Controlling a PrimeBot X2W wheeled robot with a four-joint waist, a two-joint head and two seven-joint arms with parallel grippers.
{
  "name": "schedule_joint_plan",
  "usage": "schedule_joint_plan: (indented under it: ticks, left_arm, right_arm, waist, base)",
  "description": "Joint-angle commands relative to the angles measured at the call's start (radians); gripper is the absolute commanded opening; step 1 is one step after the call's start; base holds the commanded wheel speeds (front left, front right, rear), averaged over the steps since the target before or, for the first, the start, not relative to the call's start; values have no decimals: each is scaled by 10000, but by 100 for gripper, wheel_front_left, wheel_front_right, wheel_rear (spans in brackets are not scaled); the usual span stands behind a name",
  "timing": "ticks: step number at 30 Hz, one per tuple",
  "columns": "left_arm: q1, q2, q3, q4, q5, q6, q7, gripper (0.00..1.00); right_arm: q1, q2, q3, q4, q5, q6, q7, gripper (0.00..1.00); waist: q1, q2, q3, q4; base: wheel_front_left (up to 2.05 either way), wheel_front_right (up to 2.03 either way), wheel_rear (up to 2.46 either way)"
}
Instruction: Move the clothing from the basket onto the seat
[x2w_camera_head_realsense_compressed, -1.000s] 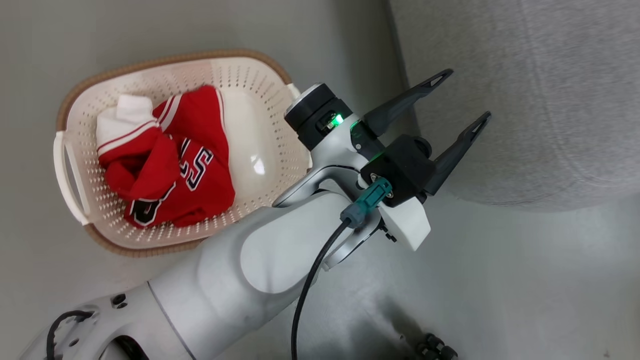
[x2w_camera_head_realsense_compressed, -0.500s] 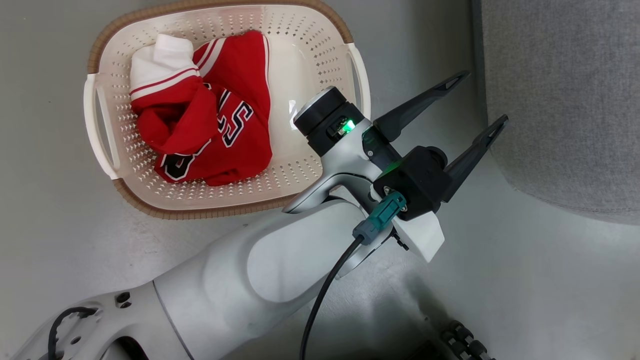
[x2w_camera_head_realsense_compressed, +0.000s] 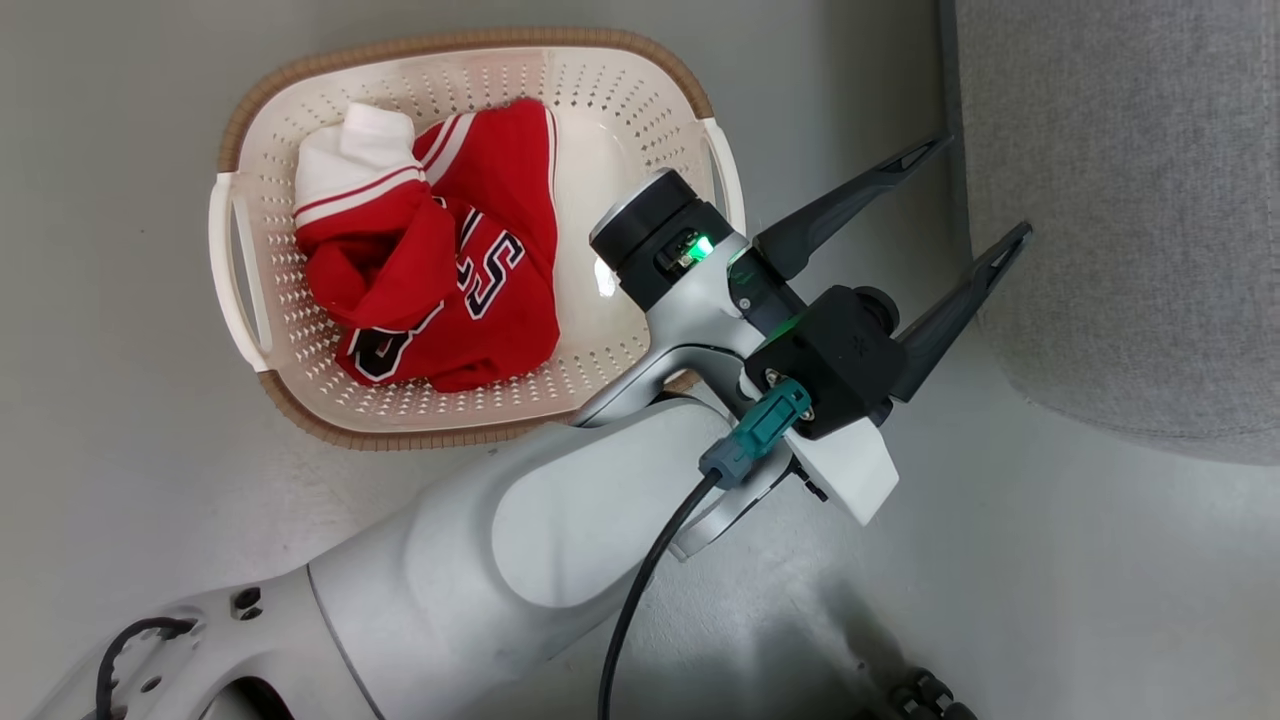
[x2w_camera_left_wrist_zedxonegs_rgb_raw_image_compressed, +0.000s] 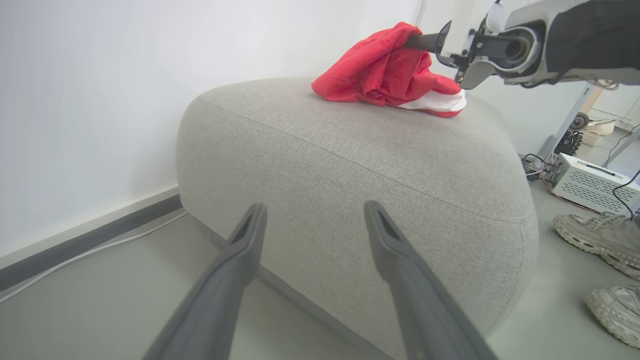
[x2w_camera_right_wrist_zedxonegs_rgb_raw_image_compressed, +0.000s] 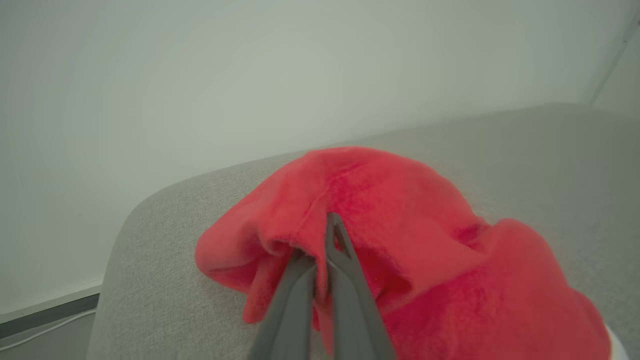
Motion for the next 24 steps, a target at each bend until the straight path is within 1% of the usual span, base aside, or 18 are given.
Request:
schedule_joint_plan:
  ticks: [1,6,8,13,17,24]
  left_arm:
    - [252,-89,287,-329,-114,50,-47,100]
    - [557,-89,483,-416,-149,-3,-47,100]
    - [700,-89,583,-453,-144,8,-47,100]
    - [1158,-89,865,-504,-126,36,-47,100]
    - [1725,-89,1252,-547,-150,73,-47,100]
    - [2804,-89,1991,-600,-29,19,-47,100]
  right_arm:
    - [837,-378,200,-464,383,40,-57,100]
    - [1657,-327,274,-864,800,40,-57,100]
    - [1982,-362,341,-1210,590,40,-57,100]
    - [2774,-175,268,-1981,358,40,-57,100]
    - [3276,-57,148,-2588,-87,40,-57,100]
    - [4030,146,88,-3232,-664,40,-57,100]
  waist:
    - [0,0,-208,40]
    - [0,0,-635,133]
    - [0,0,-822,191]
    - [0,0,-1375,364]
    - [0,0,-1925,532]
    - [0,0,-3003,1002]
  base:
    - [0,0,0]
    - [0,0,0]
    - [0,0,0]
    - [0,0,0]
    - [0,0,0]
    - [0,0,0]
